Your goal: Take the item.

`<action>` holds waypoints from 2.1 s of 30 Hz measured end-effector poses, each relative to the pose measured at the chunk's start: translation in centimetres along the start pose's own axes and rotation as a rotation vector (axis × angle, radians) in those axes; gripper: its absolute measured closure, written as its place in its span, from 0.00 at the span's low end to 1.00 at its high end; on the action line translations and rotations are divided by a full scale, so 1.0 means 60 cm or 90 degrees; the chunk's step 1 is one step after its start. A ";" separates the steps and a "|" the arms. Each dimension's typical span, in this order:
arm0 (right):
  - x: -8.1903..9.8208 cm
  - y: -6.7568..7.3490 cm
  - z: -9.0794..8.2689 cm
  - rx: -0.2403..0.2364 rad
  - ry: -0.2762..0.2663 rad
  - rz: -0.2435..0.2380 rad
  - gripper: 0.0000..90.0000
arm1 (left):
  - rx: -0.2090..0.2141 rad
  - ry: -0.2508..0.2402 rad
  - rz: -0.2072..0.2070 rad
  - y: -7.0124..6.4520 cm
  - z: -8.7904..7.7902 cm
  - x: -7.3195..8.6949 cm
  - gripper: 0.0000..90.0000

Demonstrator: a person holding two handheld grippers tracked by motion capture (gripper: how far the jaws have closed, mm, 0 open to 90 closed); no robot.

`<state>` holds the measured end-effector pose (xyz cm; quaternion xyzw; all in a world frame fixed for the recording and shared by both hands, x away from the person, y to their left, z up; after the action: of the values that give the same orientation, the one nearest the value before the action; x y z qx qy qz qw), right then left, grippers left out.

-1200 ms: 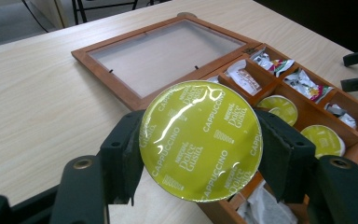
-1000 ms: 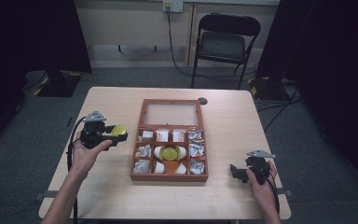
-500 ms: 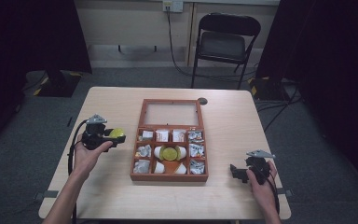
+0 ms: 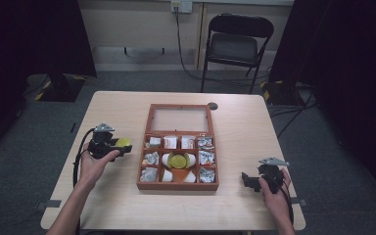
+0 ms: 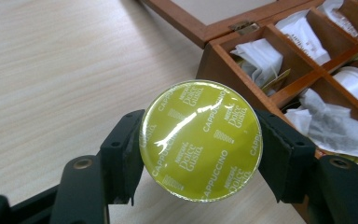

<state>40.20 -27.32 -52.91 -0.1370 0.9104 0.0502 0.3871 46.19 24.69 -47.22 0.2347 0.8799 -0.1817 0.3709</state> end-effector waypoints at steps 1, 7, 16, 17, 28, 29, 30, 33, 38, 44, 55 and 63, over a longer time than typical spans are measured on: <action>0.000 0.000 0.000 0.000 0.000 0.000 0.00 | -0.002 0.003 0.001 0.000 0.002 0.001 0.42; 0.000 0.000 0.000 0.000 0.000 0.000 0.00 | -0.007 0.016 0.004 -0.002 0.011 0.006 0.42; 0.000 0.000 0.000 0.000 0.000 0.000 0.00 | -0.008 0.038 0.009 -0.003 0.027 0.016 0.42; 0.000 0.000 0.000 0.000 0.000 0.000 0.00 | -0.007 0.040 0.010 -0.003 0.029 0.017 0.42; 0.000 0.000 0.000 0.000 0.000 0.000 0.00 | -0.003 0.063 0.004 0.002 0.046 0.032 0.42; 0.000 0.000 0.000 0.000 0.000 0.000 0.00 | -0.003 0.067 0.007 0.003 0.048 0.033 0.42; 0.000 0.000 0.000 0.000 0.000 0.000 0.00 | -0.002 0.065 0.007 0.003 0.049 0.033 0.42; 0.000 0.000 0.000 0.000 0.000 0.000 0.00 | -0.009 0.058 0.000 0.004 0.049 0.034 0.42; 0.000 0.000 0.000 0.000 0.000 0.000 0.00 | -0.008 0.056 -0.007 0.005 0.049 0.035 0.42; 0.000 0.000 0.000 0.000 0.000 0.000 0.00 | -0.008 0.065 -0.015 0.006 0.053 0.038 0.39; 0.000 0.000 0.000 0.000 0.000 0.000 0.00 | -0.001 0.056 -0.021 0.008 0.051 0.035 0.34; 0.000 0.000 0.000 0.000 0.000 0.000 0.00 | 0.007 0.048 -0.028 0.010 0.047 0.033 0.30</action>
<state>40.20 -27.32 -52.91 -0.1371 0.9105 0.0502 0.3869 46.90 24.33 -50.63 0.2240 0.8971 -0.1856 0.3324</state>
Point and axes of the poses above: each handheld gripper's, and its own axes: z roughly forward along the jaws, x roughly out of its underside, y roughly to its left, the point moved 4 cm from there along z, roughly forward along the jaws, and after that the axes turned 1 degree about -y, right-handed, at the moved point
